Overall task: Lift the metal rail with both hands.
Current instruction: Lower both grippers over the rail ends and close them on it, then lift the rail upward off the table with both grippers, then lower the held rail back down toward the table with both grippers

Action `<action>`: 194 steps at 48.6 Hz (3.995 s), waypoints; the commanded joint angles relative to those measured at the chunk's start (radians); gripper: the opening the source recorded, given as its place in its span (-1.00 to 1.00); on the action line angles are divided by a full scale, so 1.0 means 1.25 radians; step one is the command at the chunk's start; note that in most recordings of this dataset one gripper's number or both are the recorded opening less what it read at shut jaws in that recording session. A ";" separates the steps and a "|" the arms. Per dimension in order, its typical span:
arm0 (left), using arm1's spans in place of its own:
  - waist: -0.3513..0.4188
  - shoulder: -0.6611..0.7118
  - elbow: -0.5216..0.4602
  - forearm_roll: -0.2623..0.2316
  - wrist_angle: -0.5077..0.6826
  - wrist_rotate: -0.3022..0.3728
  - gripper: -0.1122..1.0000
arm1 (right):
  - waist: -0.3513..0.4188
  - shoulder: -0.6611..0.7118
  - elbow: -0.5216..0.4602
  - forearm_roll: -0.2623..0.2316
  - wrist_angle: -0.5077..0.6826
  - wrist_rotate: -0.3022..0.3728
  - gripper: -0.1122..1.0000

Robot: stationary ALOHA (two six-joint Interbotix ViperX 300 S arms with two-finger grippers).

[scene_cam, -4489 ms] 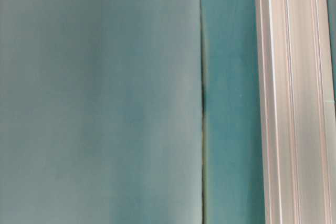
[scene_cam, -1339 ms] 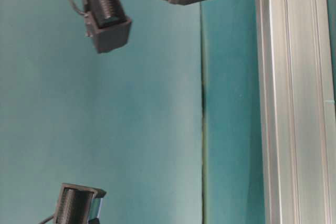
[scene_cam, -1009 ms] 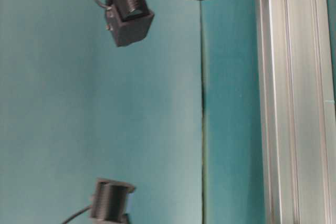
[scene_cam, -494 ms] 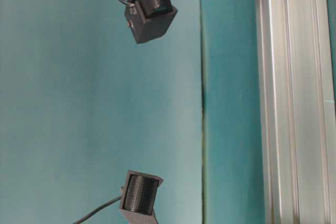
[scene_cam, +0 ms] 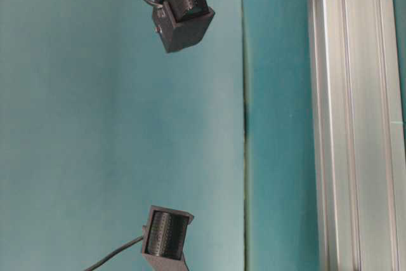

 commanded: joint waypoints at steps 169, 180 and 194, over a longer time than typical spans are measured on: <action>0.059 -0.226 -0.550 0.002 0.837 0.072 -0.18 | 0.049 -0.212 -0.518 -0.004 0.757 0.409 -0.10; 0.065 -0.225 -0.444 0.004 0.766 0.072 -0.18 | 0.044 -0.233 -0.391 -0.018 0.628 0.401 -0.10; 0.066 -0.196 -0.330 0.005 0.663 0.071 -0.18 | 0.047 -0.222 -0.283 -0.036 0.504 0.388 -0.10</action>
